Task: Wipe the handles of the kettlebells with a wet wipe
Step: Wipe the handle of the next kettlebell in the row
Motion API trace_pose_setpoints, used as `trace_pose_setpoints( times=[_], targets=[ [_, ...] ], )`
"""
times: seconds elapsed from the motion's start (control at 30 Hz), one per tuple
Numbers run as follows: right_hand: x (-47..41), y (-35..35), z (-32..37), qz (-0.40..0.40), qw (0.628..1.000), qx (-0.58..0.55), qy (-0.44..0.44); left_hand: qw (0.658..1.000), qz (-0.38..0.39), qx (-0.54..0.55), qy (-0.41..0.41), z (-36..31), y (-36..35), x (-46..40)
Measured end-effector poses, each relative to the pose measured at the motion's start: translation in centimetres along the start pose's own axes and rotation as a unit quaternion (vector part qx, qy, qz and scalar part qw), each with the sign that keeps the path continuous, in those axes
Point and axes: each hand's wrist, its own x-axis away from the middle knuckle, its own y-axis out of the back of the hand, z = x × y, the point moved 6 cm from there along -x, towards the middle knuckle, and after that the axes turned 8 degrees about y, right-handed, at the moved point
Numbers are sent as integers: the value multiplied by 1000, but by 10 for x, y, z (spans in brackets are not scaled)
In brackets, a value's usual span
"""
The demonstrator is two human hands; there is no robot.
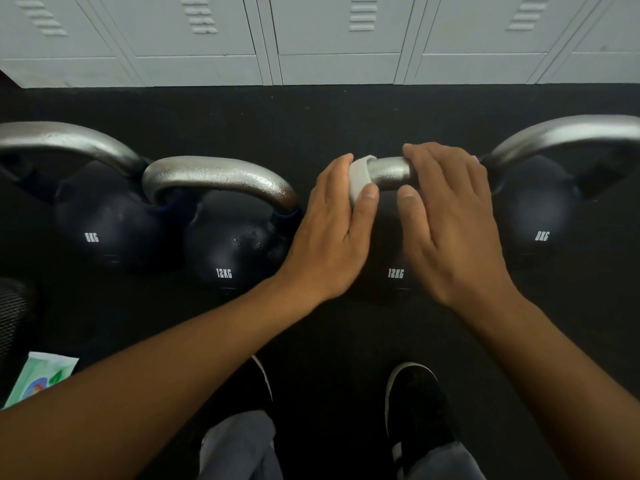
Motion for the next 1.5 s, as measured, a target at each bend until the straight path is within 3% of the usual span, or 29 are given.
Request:
trace_pose_setpoints(
  times=[0.23, 0.4, 0.5, 0.77, 0.93, 1.23, 1.5],
  targets=[
    [0, -2, 0, -4, 1000, 5, 0, 997, 53, 28, 52, 11, -26, 44],
    [0, -2, -1, -6, 1000, 8, 5, 995, 39, 54, 78, 10, -24, 33],
    [0, -3, 1, -7, 1000, 8, 6, 996, 4, 61, 70, 5, -7, 11],
    [2, -2, 1, -3, 1000, 2, 0, 993, 5, 112, 37, 7, -5, 15],
    [3, -3, 1, -3, 1000, 4, 0, 990, 19, 128, 63, 14, -17, 37],
    [2, -5, 5, -5, 1000, 2, -4, 986, -2, 141, 91, 21, -4, -3],
    [-4, -17, 32, 48, 995, 65, 62, 980, 16, 195, 43, 28, -13, 20]
  ],
)
